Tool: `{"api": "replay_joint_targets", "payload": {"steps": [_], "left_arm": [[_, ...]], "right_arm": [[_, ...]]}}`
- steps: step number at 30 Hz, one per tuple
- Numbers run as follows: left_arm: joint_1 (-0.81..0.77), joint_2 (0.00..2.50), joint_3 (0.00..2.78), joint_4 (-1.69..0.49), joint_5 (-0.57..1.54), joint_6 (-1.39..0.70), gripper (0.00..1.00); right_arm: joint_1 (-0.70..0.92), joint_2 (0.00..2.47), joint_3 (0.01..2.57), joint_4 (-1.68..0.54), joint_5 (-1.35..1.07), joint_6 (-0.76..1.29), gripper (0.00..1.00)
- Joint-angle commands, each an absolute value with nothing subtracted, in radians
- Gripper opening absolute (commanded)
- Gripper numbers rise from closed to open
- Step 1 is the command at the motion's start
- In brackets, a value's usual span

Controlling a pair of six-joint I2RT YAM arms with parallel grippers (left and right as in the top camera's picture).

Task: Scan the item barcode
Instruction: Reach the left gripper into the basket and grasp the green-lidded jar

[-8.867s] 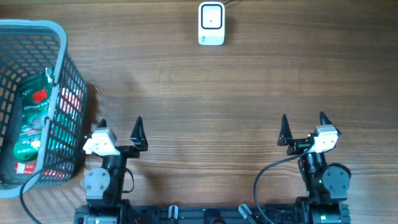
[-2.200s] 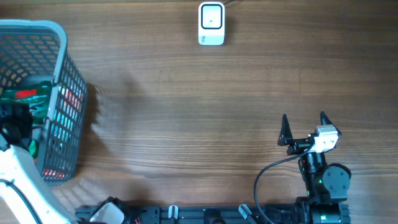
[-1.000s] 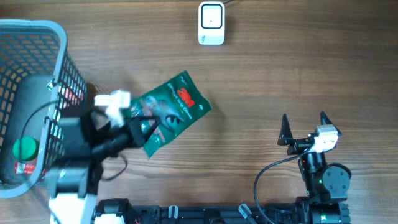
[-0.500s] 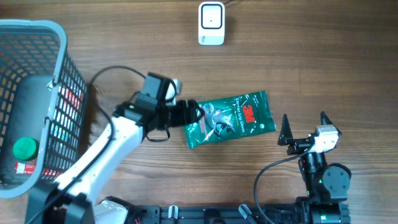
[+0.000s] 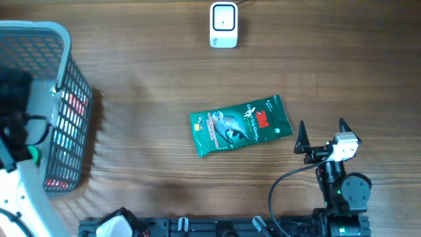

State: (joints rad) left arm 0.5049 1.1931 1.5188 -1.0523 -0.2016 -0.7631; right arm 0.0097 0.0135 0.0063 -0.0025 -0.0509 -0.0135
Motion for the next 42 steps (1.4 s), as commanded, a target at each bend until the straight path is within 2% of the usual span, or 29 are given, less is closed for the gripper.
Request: {"api": "replay_joint_targets", "payload": {"steps": [1,5,15,21,34,42], "left_arm": [[0.718,1.221,1.524,-1.15,-0.178,-0.978,1.0],[0.736,1.288,1.505,-1.221,-0.256,-0.973,1.0],[0.757,1.603,1.503,-1.287,-0.29,-0.868,1.0],[0.823,1.606,1.502,-1.313,-0.289,-0.791,1.0],[0.853,1.704,1.501,-1.315,-0.282,-0.793,1.0],[0.861,1.704,1.406,-1.274,-0.305,-0.819,1.0]], "right_arm": [[0.008,0.007,0.005,0.001,-0.044,-0.025,1.0],[0.008,0.007,0.005,0.001,-0.044,-0.025,1.0],[0.008,0.007,0.005,0.001,-0.044,-0.025,1.0],[0.008,0.007,0.005,0.001,-0.044,-0.025,1.0],[0.008,0.007,0.005,0.001,-0.044,-0.025,1.0],[0.008,0.007,0.005,0.001,-0.044,-0.025,1.0]]}}
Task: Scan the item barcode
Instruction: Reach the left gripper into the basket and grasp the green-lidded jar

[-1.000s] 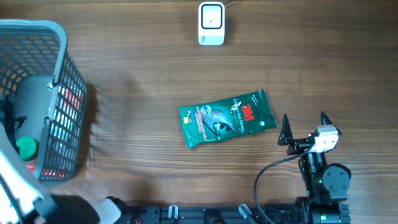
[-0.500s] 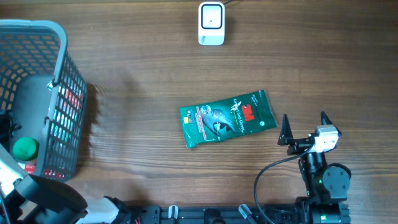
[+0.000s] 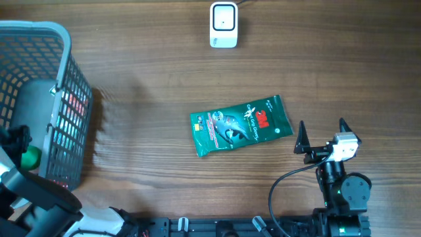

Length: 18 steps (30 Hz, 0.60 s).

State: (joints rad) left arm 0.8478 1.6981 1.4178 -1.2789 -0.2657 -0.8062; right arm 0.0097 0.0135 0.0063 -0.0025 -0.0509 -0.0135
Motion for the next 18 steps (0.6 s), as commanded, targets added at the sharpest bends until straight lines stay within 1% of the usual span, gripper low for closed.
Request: {"api": "replay_joint_targets", "payload": {"steps": [1,7,9,11,13,18], "left_arm": [[0.862,1.704,1.406,-1.27,-0.305,-0.819,1.0],[0.862,1.704,1.391,-1.256,-0.304,-0.819,1.0],[0.862,1.704,1.352,-1.216,-0.304,-0.819,1.0],[0.862,1.704,1.287,-1.118,-0.303,-0.818,1.0],[0.862,1.704,1.267,-1.068,-0.266,-0.811,1.0],[0.862,1.704,1.267,-1.069,-0.24,-0.811,1.0]], "right_arm": [[0.008,0.007,0.005,0.001,-0.044,-0.025,1.0],[0.008,0.007,0.005,0.001,-0.044,-0.025,1.0],[0.008,0.007,0.005,0.001,-0.044,-0.025,1.0],[0.008,0.007,0.005,0.001,-0.044,-0.025,1.0],[0.008,0.007,0.005,0.001,-0.044,-0.025,1.0],[0.008,0.007,0.005,0.001,-0.044,-0.025,1.0]]}}
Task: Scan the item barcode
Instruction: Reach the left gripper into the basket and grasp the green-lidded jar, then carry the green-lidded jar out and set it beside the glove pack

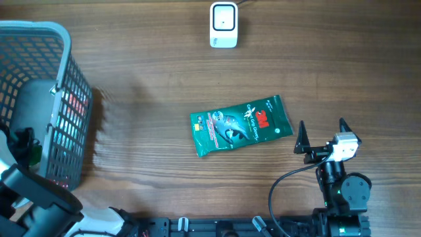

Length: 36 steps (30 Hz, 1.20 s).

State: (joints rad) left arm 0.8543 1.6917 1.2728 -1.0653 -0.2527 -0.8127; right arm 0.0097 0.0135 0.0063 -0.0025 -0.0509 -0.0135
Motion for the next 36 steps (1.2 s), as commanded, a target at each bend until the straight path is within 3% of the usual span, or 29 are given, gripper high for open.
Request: {"api": "replay_joint_targets", "payload": {"steps": [1,20,22,25,28,30,36], "left_arm": [[0.862,1.704,1.267,-1.07,-0.24,-0.811,1.0],[0.86,1.704,1.183,-1.143,-0.161,-0.815,1.0],[0.86,1.704,1.129,-1.06,-0.161,-0.815,0.89],[0.86,1.704,1.044,-0.953,-0.156,-0.815,0.83],[0.86,1.703,1.035,-0.938,-0.157,-0.815,0.52],[0.86,1.702,1.09,-0.964,-0.149,-0.793,0.41],[0.86,1.661,1.601,-1.279,-0.141,-0.785,0.39]], "right_arm": [[0.008,0.007,0.005,0.001,-0.044,-0.025,1.0],[0.008,0.007,0.005,0.001,-0.044,-0.025,1.0],[0.008,0.007,0.005,0.001,-0.044,-0.025,1.0],[0.008,0.007,0.005,0.001,-0.044,-0.025,1.0],[0.008,0.007,0.005,0.001,-0.044,-0.025,1.0],[0.008,0.007,0.005,0.001,-0.044,-0.025,1.0],[0.008,0.007,0.005,0.001,-0.044,-0.025,1.0]]}}
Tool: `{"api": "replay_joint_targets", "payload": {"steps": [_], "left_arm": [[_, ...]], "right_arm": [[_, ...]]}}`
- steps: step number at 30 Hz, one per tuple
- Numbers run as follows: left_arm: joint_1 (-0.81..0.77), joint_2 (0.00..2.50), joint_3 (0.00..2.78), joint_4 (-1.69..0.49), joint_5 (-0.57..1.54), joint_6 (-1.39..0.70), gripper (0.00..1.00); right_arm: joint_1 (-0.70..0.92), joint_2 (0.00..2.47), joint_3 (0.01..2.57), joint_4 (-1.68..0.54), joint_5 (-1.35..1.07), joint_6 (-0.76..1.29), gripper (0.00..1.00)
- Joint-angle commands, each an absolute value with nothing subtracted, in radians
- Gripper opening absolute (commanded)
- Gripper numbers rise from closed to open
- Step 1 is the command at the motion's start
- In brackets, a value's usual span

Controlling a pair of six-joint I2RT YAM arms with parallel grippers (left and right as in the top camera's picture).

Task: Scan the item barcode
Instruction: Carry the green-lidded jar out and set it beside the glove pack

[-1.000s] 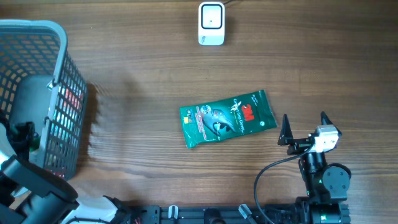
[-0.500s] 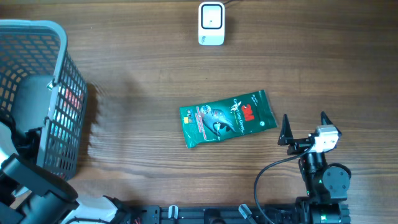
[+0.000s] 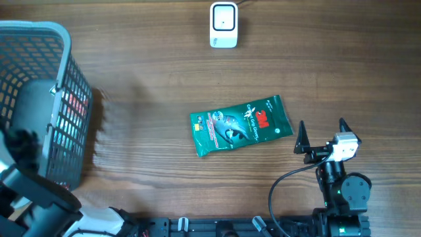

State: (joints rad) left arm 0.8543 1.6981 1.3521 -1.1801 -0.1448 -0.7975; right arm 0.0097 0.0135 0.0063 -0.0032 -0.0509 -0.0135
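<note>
A green 3M packet (image 3: 240, 125) lies flat in the middle of the wooden table, printed face up; no barcode shows on it. The white scanner (image 3: 223, 25) stands at the far edge, above the packet. My right gripper (image 3: 321, 123) rests open just right of the packet, its fingers pointing away from me, holding nothing. My left arm (image 3: 29, 187) sits at the lower left by the basket. Its dark end (image 3: 23, 141) is inside the basket's near part, and its fingers cannot be made out.
A grey wire basket (image 3: 72, 85) fills the left edge, with something red (image 3: 74, 105) showing through its side wall. A black cable (image 3: 283, 191) loops by the right arm's base. Bare wood (image 3: 145, 99) lies between basket and packet.
The left arm's end has shifted slightly further into the basket, and its green mark no longer shows. The packet, the scanner and the right gripper are where they were.
At first the left arm reached high over the basket's left part. By the second moment it had dropped back to the basket's near corner, and since then it has only shifted a little there. The packet and the right gripper never moved.
</note>
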Motion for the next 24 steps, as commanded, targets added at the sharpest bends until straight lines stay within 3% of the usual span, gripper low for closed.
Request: {"api": "replay_joint_targets", "payload": {"steps": [1,6,9,14,17,21,24], "left_arm": [[0.86,1.658,1.719,-1.345,-0.112,-0.784,0.39],[0.794,1.597,2.161,-1.549,0.131,-0.761,0.37],[0.54,1.483,2.204,-1.555,0.125,-0.762,0.4],[-0.096,1.475,2.19,-1.543,-0.171,-0.796,0.39],[-0.386,1.548,2.115,-1.546,-0.396,-0.929,0.39],[-0.59,1.681,1.962,-1.525,-0.622,-1.087,0.39],[-0.65,1.773,1.802,-1.447,-0.731,-1.224,0.39]], "right_arm": [[0.008,0.007,0.005,0.001,-0.044,-0.025,1.0],[0.008,0.007,0.005,0.001,-0.044,-0.025,1.0],[0.008,0.007,0.005,0.001,-0.044,-0.025,1.0],[0.008,0.007,0.005,0.001,-0.044,-0.025,1.0],[0.008,0.007,0.005,0.001,-0.044,-0.025,1.0],[0.008,0.007,0.005,0.001,-0.044,-0.025,1.0],[0.008,0.007,0.005,0.001,-0.044,-0.025,1.0]]}}
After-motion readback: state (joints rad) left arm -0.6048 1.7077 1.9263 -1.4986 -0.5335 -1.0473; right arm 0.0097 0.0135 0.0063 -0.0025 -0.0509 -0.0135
